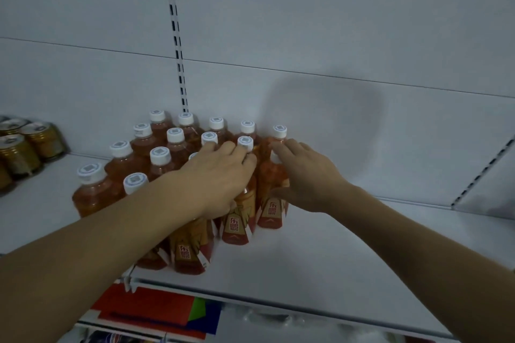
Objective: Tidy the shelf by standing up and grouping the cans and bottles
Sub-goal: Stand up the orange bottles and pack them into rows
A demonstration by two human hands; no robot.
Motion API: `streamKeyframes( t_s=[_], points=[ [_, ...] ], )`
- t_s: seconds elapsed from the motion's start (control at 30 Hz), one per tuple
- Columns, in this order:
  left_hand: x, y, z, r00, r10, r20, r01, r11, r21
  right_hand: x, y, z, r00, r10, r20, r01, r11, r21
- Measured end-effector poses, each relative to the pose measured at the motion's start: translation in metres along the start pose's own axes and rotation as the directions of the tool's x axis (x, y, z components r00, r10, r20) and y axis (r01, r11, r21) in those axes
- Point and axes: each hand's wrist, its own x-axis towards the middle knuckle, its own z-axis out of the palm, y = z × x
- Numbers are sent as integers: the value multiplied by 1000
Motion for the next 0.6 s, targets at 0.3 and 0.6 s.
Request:
streamKeyframes(
  t_s=[0.3,0.6],
  points=[
    [5,-6,4,1000,27,-1,-27,992,-124,16,13,10,999,53,-8,-53,999,-4],
    [6,0,9,997,-7,-83,12,998,60,13,10,4,1000,26,9,-25,997,-68]
  ],
)
